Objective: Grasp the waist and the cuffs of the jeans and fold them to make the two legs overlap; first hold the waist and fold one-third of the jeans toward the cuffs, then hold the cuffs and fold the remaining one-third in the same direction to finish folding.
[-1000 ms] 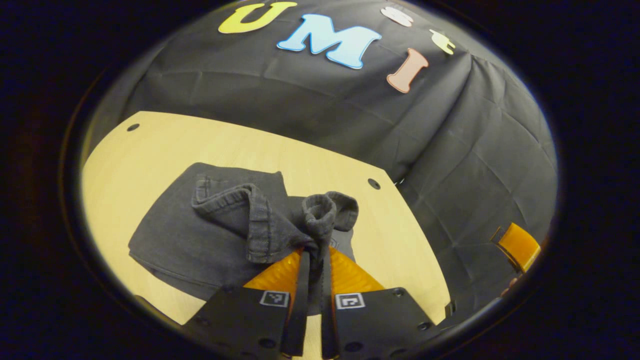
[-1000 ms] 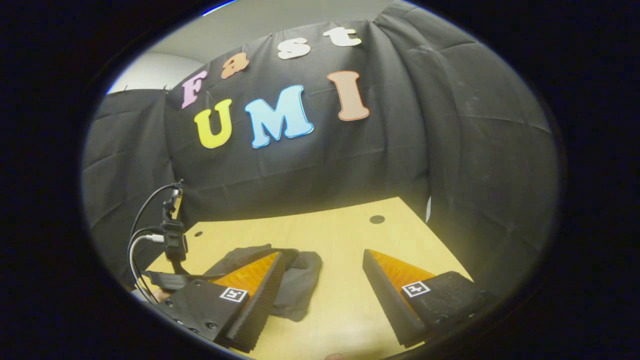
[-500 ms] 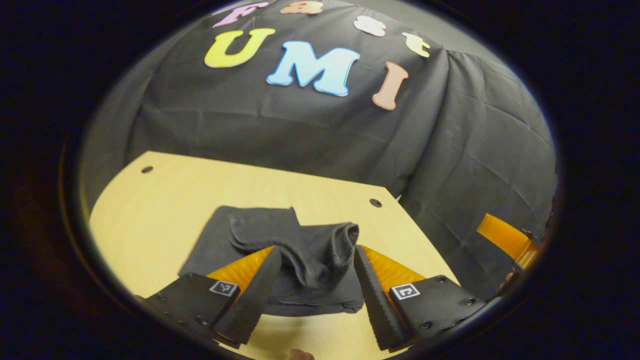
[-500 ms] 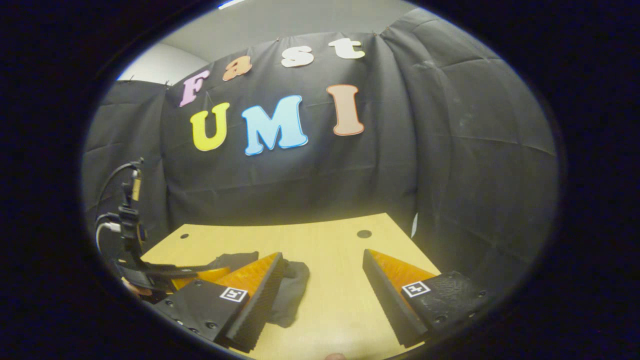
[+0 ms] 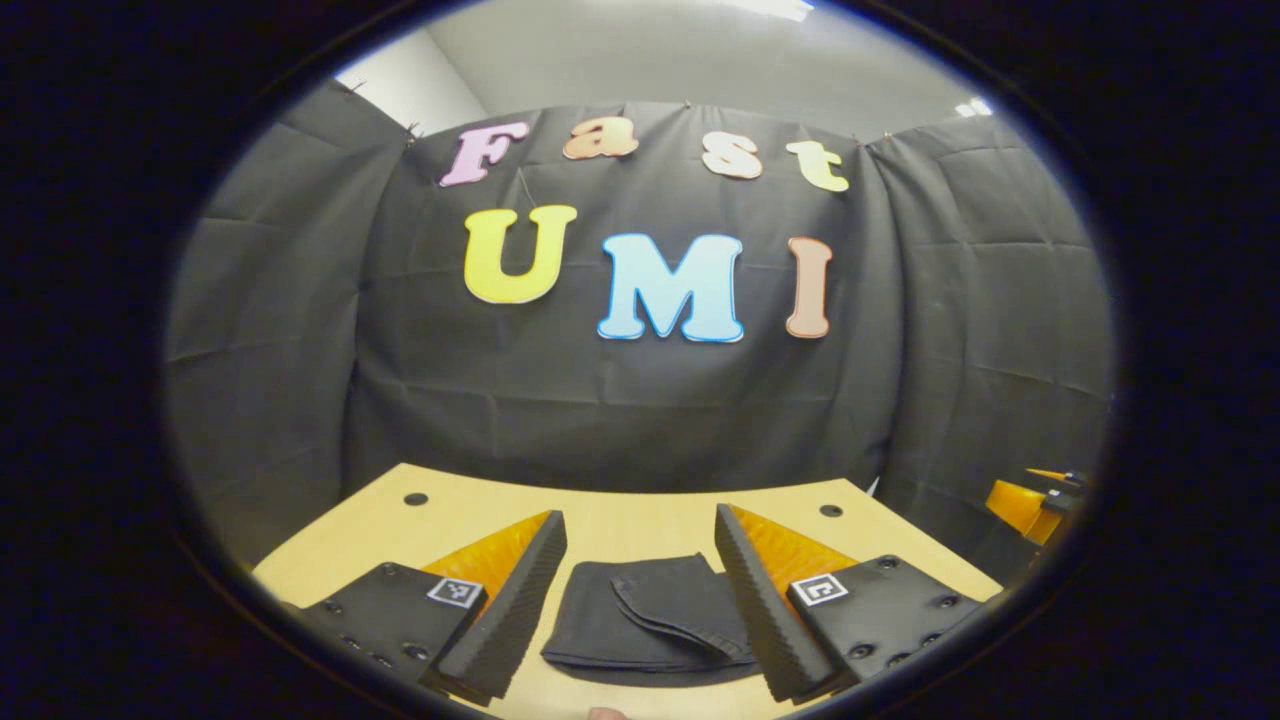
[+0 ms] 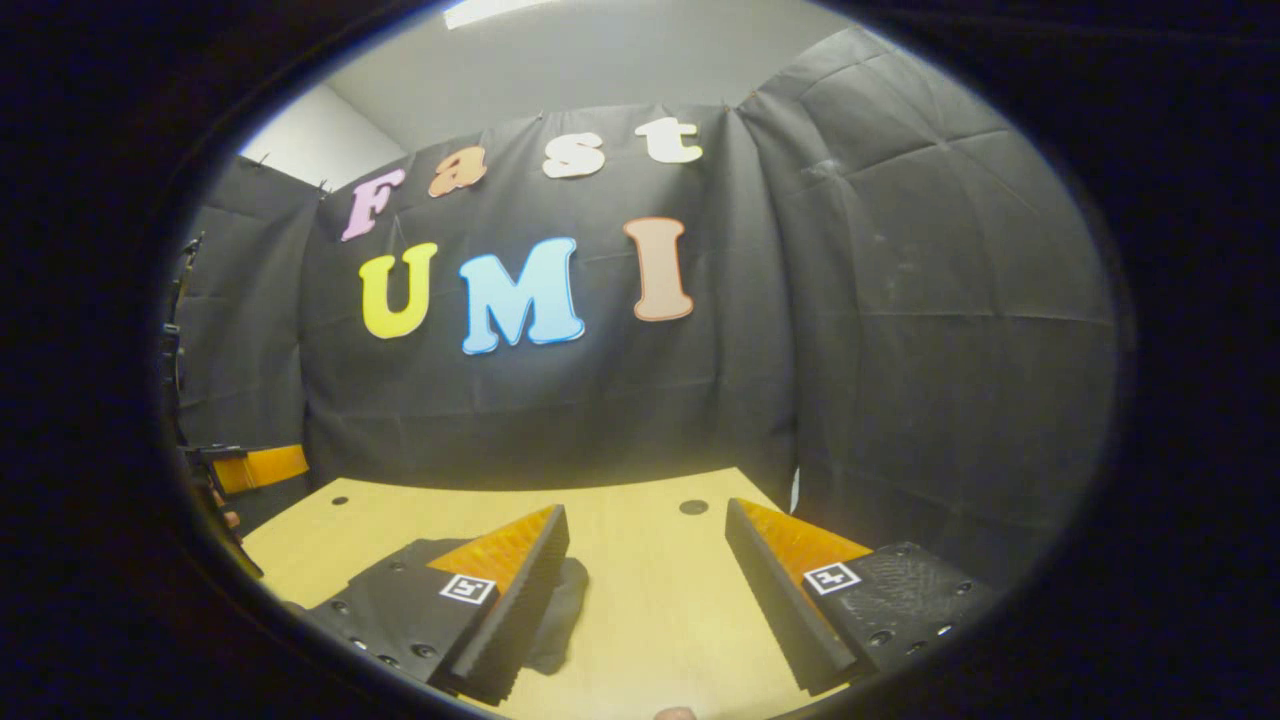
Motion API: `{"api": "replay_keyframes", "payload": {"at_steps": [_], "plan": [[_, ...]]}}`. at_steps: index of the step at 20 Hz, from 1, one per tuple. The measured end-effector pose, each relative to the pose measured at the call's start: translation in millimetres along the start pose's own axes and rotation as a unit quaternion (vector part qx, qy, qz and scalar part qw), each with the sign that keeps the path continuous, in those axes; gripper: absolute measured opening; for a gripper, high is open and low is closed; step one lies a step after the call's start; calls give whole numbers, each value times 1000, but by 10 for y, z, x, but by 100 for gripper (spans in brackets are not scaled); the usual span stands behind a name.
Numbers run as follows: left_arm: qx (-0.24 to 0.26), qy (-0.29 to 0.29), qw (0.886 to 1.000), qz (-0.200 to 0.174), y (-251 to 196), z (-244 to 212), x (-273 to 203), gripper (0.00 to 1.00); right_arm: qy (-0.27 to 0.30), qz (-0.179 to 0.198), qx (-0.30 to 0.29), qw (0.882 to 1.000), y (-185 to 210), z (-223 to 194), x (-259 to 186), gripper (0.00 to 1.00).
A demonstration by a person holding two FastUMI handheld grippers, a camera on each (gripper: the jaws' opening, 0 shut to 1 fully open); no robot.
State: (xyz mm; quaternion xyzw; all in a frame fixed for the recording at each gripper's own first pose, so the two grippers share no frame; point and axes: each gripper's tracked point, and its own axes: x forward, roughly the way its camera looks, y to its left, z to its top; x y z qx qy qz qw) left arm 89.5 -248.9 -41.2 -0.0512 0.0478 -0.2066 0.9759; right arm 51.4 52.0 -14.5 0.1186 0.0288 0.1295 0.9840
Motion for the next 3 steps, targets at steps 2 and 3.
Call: {"api": "replay_keyframes", "payload": {"at_steps": [2, 3], "plan": [[4, -15, 1000, 1, 29, 46, -8, 98, -13, -12, -7, 1000, -34, 5, -29, 95], [5, -18, 1000, 1, 42, 35, -20, 96, -10, -17, -13, 1000, -51, -19, -37, 95]]}}
